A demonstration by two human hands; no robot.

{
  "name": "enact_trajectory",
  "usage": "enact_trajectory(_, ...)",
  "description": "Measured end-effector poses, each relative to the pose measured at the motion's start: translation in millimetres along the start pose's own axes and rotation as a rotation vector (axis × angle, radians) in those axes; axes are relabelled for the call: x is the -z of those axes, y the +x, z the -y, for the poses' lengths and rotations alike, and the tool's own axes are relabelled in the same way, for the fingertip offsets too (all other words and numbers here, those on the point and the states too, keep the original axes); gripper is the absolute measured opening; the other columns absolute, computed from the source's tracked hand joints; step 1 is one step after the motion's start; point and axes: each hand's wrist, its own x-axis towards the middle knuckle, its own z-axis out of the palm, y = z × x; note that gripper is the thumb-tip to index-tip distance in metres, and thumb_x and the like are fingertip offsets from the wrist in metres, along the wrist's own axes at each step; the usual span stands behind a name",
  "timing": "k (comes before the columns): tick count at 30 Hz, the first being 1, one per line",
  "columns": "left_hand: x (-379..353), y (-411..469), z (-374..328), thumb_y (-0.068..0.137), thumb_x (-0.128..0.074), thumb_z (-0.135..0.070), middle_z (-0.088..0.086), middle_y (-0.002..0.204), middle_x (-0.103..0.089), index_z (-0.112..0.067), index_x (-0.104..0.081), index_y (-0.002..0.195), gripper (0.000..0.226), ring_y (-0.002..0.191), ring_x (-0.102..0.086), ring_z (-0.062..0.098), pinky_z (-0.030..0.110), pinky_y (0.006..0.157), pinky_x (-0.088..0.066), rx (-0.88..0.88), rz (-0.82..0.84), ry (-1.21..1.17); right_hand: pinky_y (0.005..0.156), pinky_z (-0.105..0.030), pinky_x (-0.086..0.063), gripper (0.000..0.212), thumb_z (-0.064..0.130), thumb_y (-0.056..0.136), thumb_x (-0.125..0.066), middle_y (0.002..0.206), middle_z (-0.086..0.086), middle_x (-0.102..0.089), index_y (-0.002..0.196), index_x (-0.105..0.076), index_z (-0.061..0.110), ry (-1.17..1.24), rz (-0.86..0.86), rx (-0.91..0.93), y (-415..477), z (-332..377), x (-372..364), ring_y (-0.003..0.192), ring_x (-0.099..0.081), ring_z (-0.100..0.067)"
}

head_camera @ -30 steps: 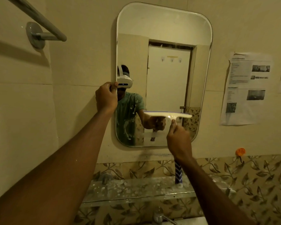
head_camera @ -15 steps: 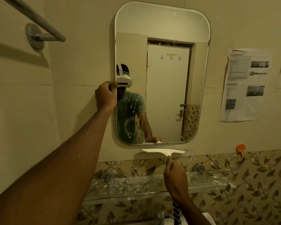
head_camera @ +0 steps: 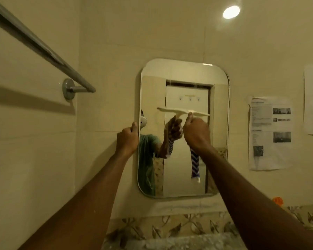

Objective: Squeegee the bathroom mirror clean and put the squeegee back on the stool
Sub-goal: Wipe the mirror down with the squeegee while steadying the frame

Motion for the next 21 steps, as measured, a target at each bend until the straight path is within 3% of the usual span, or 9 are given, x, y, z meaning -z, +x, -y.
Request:
enact_trajectory(3,-0.7,-0.2,-2.5,0.101,-0.026,-0.047,0.01,0.076,-0.061,-0.005,-0.063,0.088,0.058,0.071,-0.061,0.024,0.035,0.07,-0.055,0.022,-0.004,-0.031,0.046,-0.023,-0.041,0.051,0.041,0.105,-0.026,0.062,0.0,-0.056,0.068,-0.052,0.017,0.013,-0.058,0.02,47.6,38.2,8.2,0.05,-0.054,-0.011)
enact_trajectory(6,-2.8,-2.9,0.7,0.102,-0.022,-0.045,0.004,0.065,-0.055,-0.011,-0.056,0.072,0.057,0.059,-0.054,0.016,0.024,0.055,-0.042,-0.009,-0.019,-0.022,0.054,-0.027,-0.048,0.051,0.041,0.105,-0.026,0.066,-0.002,-0.058,0.067,-0.05,0.016,0.005,-0.1,0.038,87.0,73.6,14.6,0.056,-0.059,-0.014)
enact_trajectory(10,-2.1,0.2,7.4,0.1,-0.022,-0.049,0.007,0.073,-0.06,-0.012,-0.059,0.078,0.057,0.069,-0.059,0.021,0.032,0.067,-0.048,-0.012,-0.003,-0.065,0.064,-0.03,-0.056,0.046,0.038,0.105,-0.03,0.073,-0.004,-0.059,0.081,-0.056,0.009,-0.005,-0.06,0.035,111.7,96.4,17.1,0.064,-0.063,-0.018)
enact_trajectory(14,-0.4,0.8,8.3,0.099,-0.025,-0.05,0.018,0.084,-0.068,-0.009,-0.063,0.08,0.059,0.08,-0.066,0.032,0.045,0.08,-0.056,0.007,0.018,-0.135,0.045,-0.022,-0.041,0.044,0.039,0.105,-0.028,0.068,0.0,-0.055,0.087,-0.056,0.011,0.004,0.048,0.06,61.7,70.4,5.5,0.051,-0.051,-0.009)
enact_trajectory(18,2.4,1.4,7.9,0.1,-0.023,-0.05,0.022,0.086,-0.068,-0.003,-0.065,0.085,0.065,0.081,-0.066,0.034,0.051,0.082,-0.056,0.025,0.04,-0.161,0.045,-0.021,-0.044,0.041,0.041,0.103,-0.033,0.068,-0.002,-0.061,0.084,-0.057,0.014,0.017,0.141,0.016,-24.0,21.9,-19.7,0.05,-0.054,-0.008)
enact_trajectory(21,3.4,-3.8,3.6,0.1,-0.021,-0.05,0.02,0.085,-0.069,0.0,-0.066,0.088,0.068,0.081,-0.066,0.034,0.048,0.082,-0.056,0.027,0.051,-0.153,0.044,-0.018,-0.042,0.046,0.041,0.105,-0.029,0.065,-0.001,-0.059,0.08,-0.057,0.014,-0.05,0.147,0.022,-41.0,17.0,-20.3,0.049,-0.052,-0.007)
